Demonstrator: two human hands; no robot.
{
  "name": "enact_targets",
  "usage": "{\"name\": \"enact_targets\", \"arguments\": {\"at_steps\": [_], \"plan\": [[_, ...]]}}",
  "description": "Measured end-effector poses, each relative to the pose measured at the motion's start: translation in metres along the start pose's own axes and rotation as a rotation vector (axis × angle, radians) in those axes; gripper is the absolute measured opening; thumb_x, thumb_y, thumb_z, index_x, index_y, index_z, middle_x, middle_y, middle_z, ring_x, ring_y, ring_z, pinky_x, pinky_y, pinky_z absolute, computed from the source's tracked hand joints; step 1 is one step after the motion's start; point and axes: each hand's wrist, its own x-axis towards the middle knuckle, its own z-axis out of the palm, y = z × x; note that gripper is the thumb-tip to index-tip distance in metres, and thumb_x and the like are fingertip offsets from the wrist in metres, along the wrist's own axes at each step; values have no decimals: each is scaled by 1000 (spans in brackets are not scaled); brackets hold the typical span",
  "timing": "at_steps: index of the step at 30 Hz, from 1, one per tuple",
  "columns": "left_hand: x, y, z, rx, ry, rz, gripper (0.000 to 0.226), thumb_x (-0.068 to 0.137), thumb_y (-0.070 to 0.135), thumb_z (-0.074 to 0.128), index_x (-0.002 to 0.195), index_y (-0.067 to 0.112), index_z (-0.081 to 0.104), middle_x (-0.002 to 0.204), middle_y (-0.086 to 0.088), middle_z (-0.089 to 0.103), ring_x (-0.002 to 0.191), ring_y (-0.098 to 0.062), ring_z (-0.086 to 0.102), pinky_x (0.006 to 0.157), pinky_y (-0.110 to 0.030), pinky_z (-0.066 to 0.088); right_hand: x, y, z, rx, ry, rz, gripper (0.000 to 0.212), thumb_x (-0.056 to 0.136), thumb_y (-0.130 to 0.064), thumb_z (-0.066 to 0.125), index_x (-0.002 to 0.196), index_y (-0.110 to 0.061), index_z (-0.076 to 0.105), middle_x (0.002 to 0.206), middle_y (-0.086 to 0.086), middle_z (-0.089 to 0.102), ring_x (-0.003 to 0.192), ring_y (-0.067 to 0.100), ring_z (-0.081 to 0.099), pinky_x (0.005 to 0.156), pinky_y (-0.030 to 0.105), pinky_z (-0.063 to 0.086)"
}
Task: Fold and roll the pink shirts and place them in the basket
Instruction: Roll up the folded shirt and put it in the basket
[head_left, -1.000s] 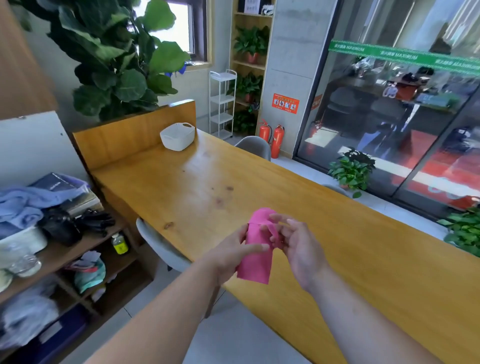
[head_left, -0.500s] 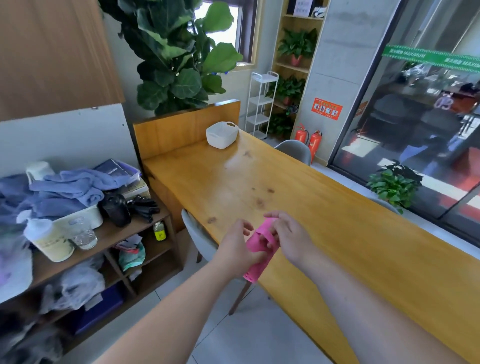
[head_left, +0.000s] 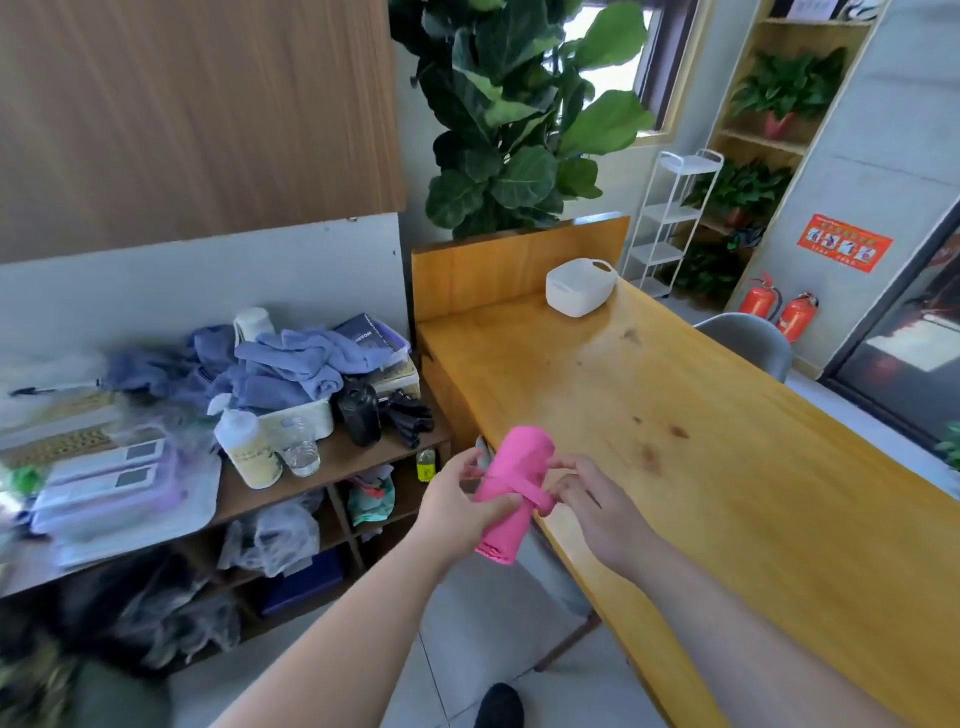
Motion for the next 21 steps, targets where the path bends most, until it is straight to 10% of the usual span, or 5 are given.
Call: {"name": "enact_targets", "arguments": {"at_steps": [7,21], "plan": [[78,7,-26,-247,121,-153,50,82,36,91,128,31,72,115,5,76,92,-20,79,75,-51,67,77,1,26,117,-47,41,50,105,-41,62,148,-57,41,137,-21,58,107,-5,67,91,16,50],[219,31,-3,-87,112,-92,30,108,43,56,135,40,68,115,15,77,101,-5,75,94,-40,62,218,-7,20,443,-107,12,85,97,-40,75,150,-76,19,154,-8,49,115,14,71,95,40,62]]}}
